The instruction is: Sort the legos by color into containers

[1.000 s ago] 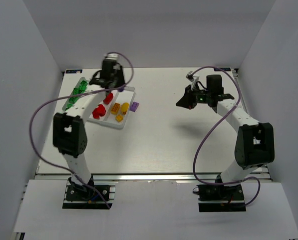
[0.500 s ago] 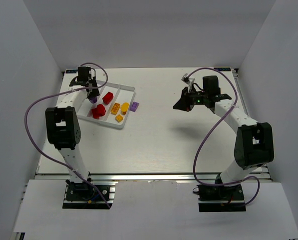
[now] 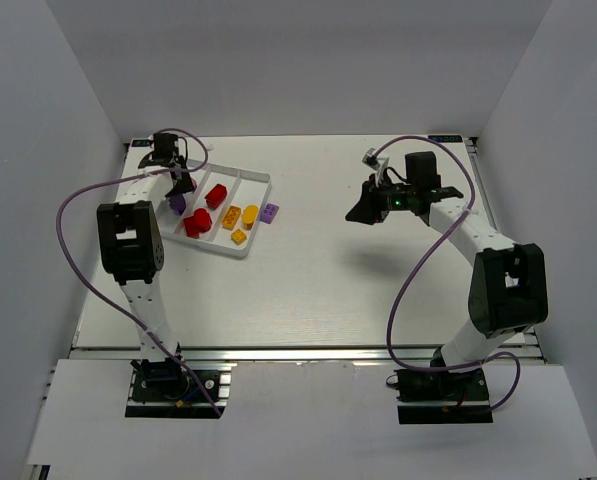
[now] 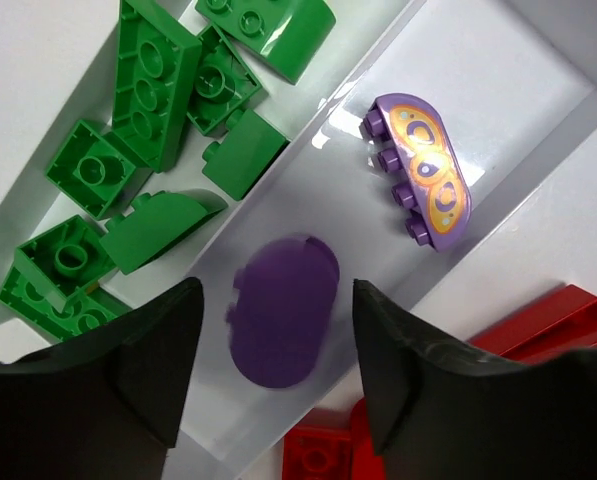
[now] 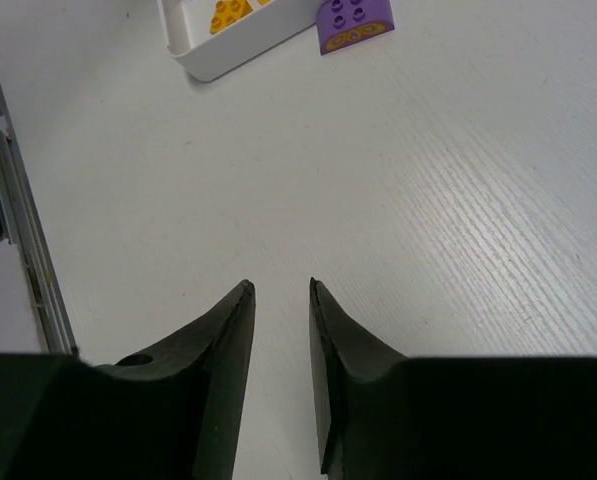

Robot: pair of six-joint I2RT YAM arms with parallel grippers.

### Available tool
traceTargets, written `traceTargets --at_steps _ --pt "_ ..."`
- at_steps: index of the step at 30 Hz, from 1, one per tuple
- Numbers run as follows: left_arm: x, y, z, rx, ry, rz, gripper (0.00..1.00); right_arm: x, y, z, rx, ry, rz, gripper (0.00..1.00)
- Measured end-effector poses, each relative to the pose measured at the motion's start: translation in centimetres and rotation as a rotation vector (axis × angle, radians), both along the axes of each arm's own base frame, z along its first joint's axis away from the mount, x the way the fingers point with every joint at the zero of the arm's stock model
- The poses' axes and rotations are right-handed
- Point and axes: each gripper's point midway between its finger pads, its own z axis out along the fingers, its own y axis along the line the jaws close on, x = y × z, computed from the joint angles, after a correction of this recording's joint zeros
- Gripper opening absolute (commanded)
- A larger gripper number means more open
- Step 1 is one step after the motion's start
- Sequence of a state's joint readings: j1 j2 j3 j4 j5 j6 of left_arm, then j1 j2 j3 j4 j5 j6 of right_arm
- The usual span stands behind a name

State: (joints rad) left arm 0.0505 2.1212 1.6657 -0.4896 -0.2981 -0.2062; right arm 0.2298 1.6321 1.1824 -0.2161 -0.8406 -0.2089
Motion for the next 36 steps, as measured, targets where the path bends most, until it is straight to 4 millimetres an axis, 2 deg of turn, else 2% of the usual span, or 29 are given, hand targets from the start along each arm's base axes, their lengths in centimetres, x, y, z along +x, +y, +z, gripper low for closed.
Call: traceTargets --at_steps 1,2,4,5,6,8,10,11,12,16,17,18,19,21,22,25,28,30,32,36 --pt "0.0 0.0 0.1 0.000 -0.003 0.006 0.75 0.0 0.1 0.0 -0.004 -0.004 0.007 0.40" --pt "0.1 0.1 0.2 0.000 -0.006 0.010 0.78 -0.1 0.2 -0.1 -0.012 -0.012 0.020 0.52" --pt "0.1 0.0 0.2 -0.006 -0.009 0.019 0.82 -0.1 0.4 -0.4 -0.033 -0.035 0.055 0.65" --pt "0.0 0.0 0.3 -0.008 -0.011 0.022 0.85 -0.1 0.7 -0.5 -0.050 -0.067 0.087 0.76" --pt "0.1 0.0 0.5 -0.011 -0.016 0.025 0.85 -0.2 1.1 -0.8 -0.065 -0.097 0.122 0.83" --pt "0.0 -0.2 1.2 -0.024 -0.030 0.029 0.86 -0.7 2.1 -1.6 -0.098 -0.163 0.206 0.90" --pt "-0.2 -0.6 2.5 -0.047 -0.057 0.029 0.87 -1.2 3.3 -2.6 -0.131 -0.248 0.300 0.90" --pt "-0.6 -0.9 3.4 -0.065 -0.074 0.027 0.95 -1.3 3.9 -3.0 -0.145 -0.293 0.345 0.90" --pt "-1.2 -1.3 4.4 -0.086 -0.093 0.024 0.98 -1.4 4.5 -3.5 -0.157 -0.343 0.391 0.89" --pt "-4.8 -3.9 8.5 -0.210 -0.192 -0.030 0.96 -1.3 6.8 -4.6 -0.179 -0.488 0.514 0.85" --pt "-6.0 -4.7 9.5 -0.247 -0.221 -0.051 0.94 -0.6 7.5 -4.6 -0.180 -0.516 0.529 0.76" --pt "-7.2 -5.6 10.3 -0.281 -0.249 -0.076 0.87 0.3 8.4 -4.4 -0.177 -0.536 0.538 0.68" --pt "-8.6 -6.3 10.9 -0.311 -0.267 -0.095 0.83 1.4 9.3 -4.2 -0.173 -0.555 0.539 0.55" --pt "-10.9 -7.6 11.8 -0.357 -0.302 -0.134 0.73 4.0 11.5 -3.5 -0.162 -0.591 0.526 0.50" --pt "-11.8 -8.1 11.9 -0.382 -0.307 -0.147 0.59 5.0 12.5 -3.3 -0.157 -0.580 0.502 0.50" --pt "-15.3 -9.4 11.8 -0.436 -0.321 -0.170 0.47 7.4 15.1 -3.3 -0.132 -0.528 0.421 0.54" --pt "-18.3 -9.9 11.7 -0.467 -0.330 -0.165 0.50 8.2 17.2 -4.5 -0.114 -0.433 0.337 0.55" --pt "-20.0 -10.0 12.2 -0.482 -0.356 -0.153 0.52 7.9 18.3 -5.9 -0.117 -0.353 0.285 0.53" --pt "-21.4 -10.1 13.1 -0.496 -0.396 -0.141 0.52 8.0 19.0 -7.1 -0.128 -0.286 0.216 0.47" --pt "-23.0 -10.1 14.9 -0.510 -0.472 -0.123 0.50 8.5 20.0 -9.2 -0.143 -0.179 0.078 0.44"
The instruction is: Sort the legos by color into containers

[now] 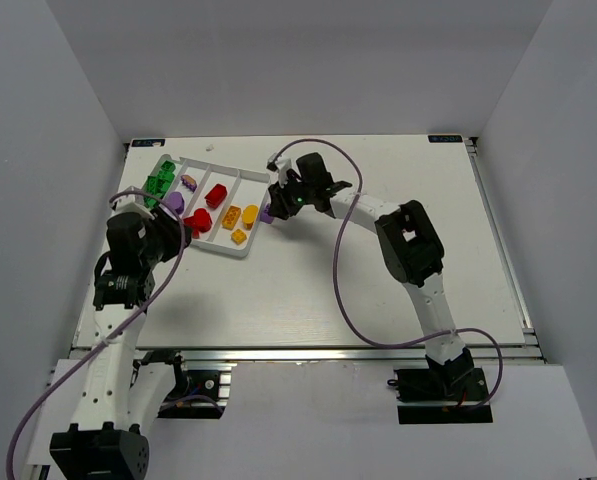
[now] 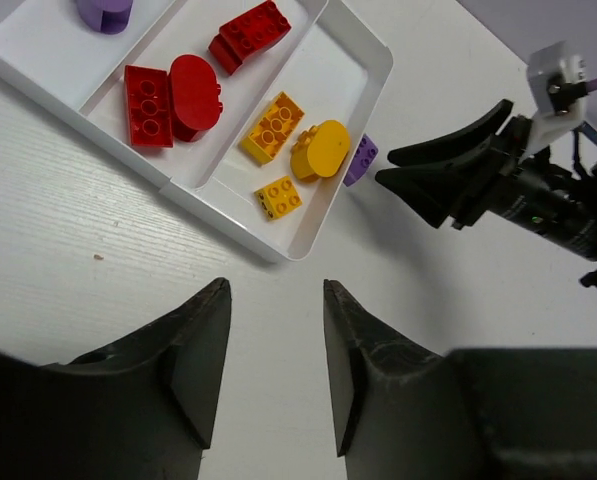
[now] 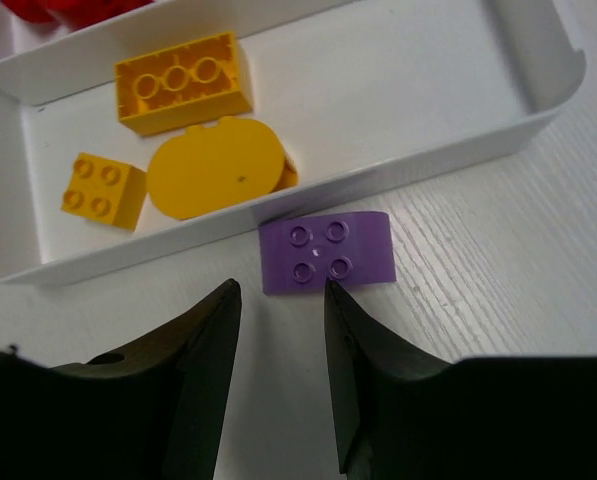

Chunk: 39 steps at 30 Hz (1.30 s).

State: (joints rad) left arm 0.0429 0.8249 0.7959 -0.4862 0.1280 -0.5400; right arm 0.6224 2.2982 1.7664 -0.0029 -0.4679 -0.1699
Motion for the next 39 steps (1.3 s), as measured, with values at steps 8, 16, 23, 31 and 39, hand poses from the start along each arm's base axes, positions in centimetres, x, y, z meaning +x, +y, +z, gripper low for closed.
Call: traceTargets --at_steps 8,16,23,31,39 --pt "-1.7 0.5 0.1 -0.015 0.012 0.054 0.38 2.9 -0.2 -1.5 0.022 0.092 -0.205 0.44" --pt "-2.6 0.7 -0.4 -0.022 0.043 0.075 0.39 3.3 0.1 -1.8 0.046 0.122 -0.245 0.49" --pt "-3.0 0.6 -0.2 -0.038 0.044 0.085 0.42 3.6 1.0 -2.3 0.039 0.105 -0.260 0.49" --pt "-3.3 0.5 -0.4 -0.053 0.055 0.093 0.54 3.7 1.0 -3.0 0.007 0.075 -0.285 0.48" --pt "-3.1 -0.3 -1.0 -0.095 0.052 0.063 0.55 2.8 0.3 -3.2 -0.003 0.063 -0.270 0.44"
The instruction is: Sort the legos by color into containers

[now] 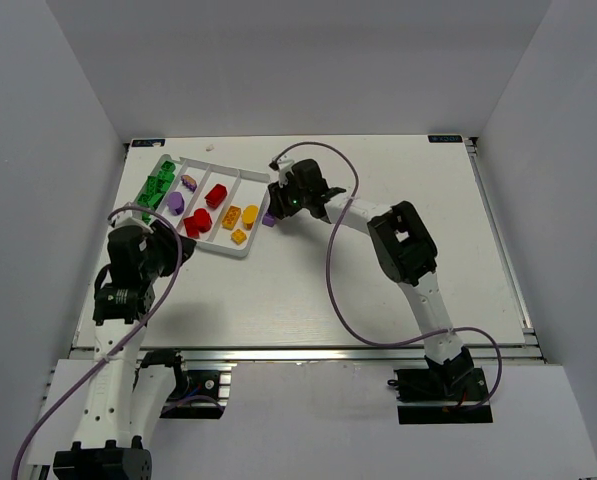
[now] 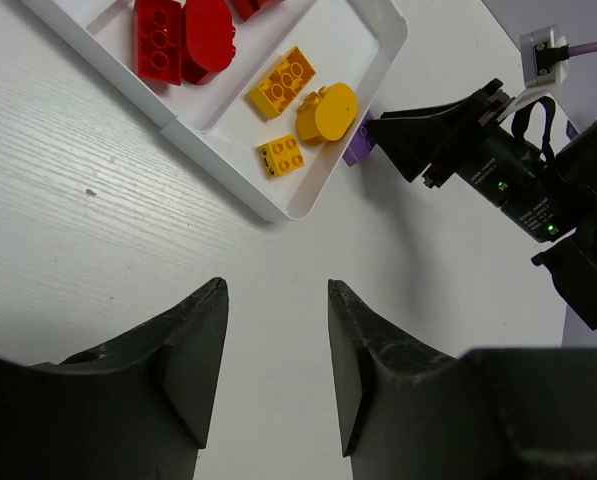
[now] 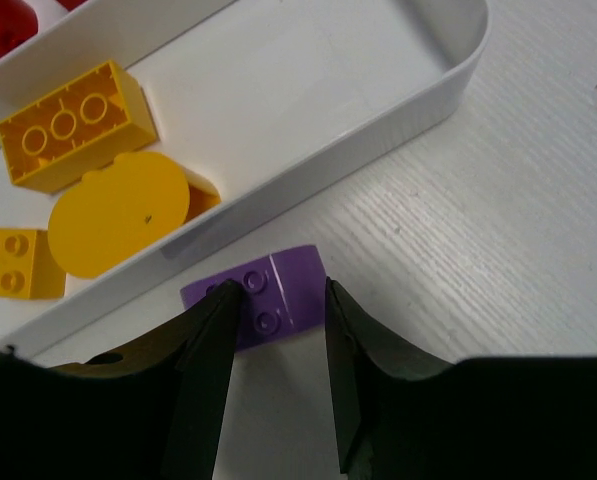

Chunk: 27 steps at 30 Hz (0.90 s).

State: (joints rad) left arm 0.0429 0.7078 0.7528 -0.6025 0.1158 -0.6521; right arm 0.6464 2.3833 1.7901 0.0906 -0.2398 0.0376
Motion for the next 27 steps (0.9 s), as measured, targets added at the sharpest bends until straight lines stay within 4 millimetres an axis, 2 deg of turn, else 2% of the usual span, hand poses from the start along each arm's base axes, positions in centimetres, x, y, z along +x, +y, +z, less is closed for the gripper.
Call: traceTargets --at_steps 5,12,15,17,18,19,21,24,27 --pt "0.3 -1.2 -0.7 -0.050 -0.003 -0.048 0.55 -2.0 -1.2 0.0 -0.022 0.020 0.028 0.43" --pt "1.0 -3.6 -2.1 -0.124 0.019 -0.146 0.57 -6.4 -3.8 -0.2 -0.059 0.074 0.090 0.42" --pt "0.9 -6.2 -2.6 -0.128 0.031 -0.234 0.59 -8.6 -4.8 -0.2 -0.066 0.110 0.115 0.47" --pt "0.7 -8.7 -2.8 -0.116 0.032 -0.315 0.59 -9.7 -5.2 0.2 -0.055 0.129 0.129 0.57" --pt "0.5 -10.1 -3.2 -0.106 0.042 -0.356 0.59 -10.2 -5.3 0.7 -0.045 0.135 0.140 0.61" --pt "0.2 -11.7 -3.7 -0.092 0.056 -0.403 0.60 -10.5 -5.3 1.4 -0.030 0.140 0.146 0.75" --pt "-0.1 -14.2 -5.0 -0.059 0.092 -0.465 0.61 -10.9 -5.3 3.6 0.008 0.137 0.155 0.89" --pt "-0.3 -16.8 -7.5 0.017 0.151 -0.520 0.65 -10.6 -5.7 7.7 0.069 0.084 0.164 0.89" --pt "0.5 -18.4 -9.1 0.109 0.183 -0.538 0.68 -8.9 -8.0 11.2 0.101 0.002 0.146 0.89"
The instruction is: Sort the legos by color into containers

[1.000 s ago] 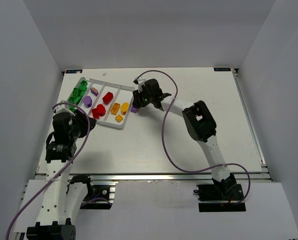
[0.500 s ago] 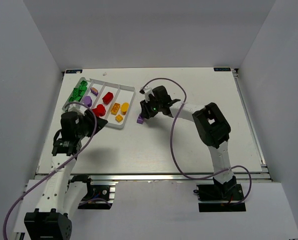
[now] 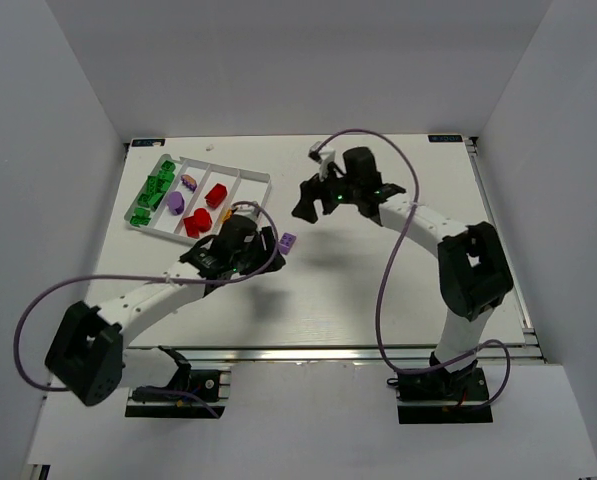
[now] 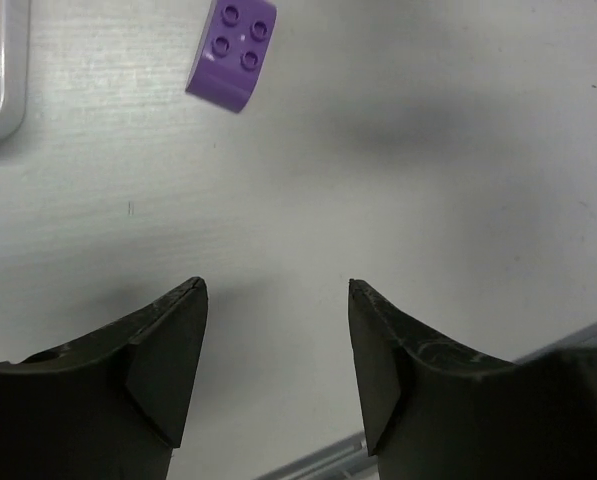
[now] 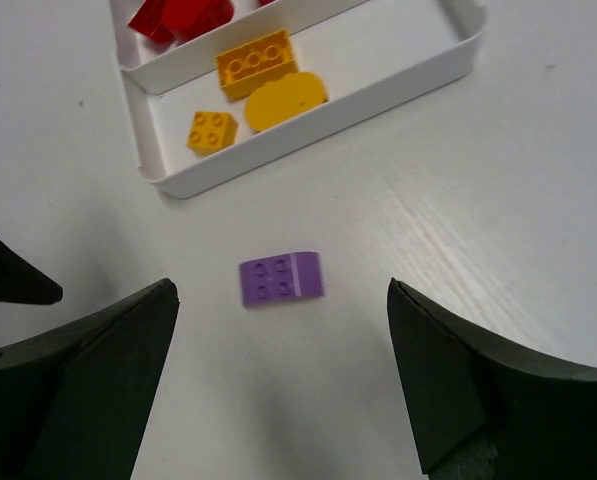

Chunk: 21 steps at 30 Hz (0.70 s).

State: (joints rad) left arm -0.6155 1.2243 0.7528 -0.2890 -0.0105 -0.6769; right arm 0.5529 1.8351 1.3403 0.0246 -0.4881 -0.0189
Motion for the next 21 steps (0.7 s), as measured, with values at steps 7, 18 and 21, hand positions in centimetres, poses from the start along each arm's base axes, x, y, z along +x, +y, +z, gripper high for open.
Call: traceTargets --at_steps 7,18,21 --pt "4.8 -2.2 -1.3 0.185 -0.066 -0.037 0.77 4.1 -9.6 0.5 0.026 -0.005 -0.073 0.22" --pt "10.7 -3.5 -6.8 0.472 -0.060 -0.133 0.78 0.1 -12.7 0.6 0.070 0.049 -0.036 0.29" --pt "11.6 -3.5 -7.9 0.526 -0.049 -0.148 0.77 0.2 -12.8 1.2 0.083 0.034 -0.031 0.30"
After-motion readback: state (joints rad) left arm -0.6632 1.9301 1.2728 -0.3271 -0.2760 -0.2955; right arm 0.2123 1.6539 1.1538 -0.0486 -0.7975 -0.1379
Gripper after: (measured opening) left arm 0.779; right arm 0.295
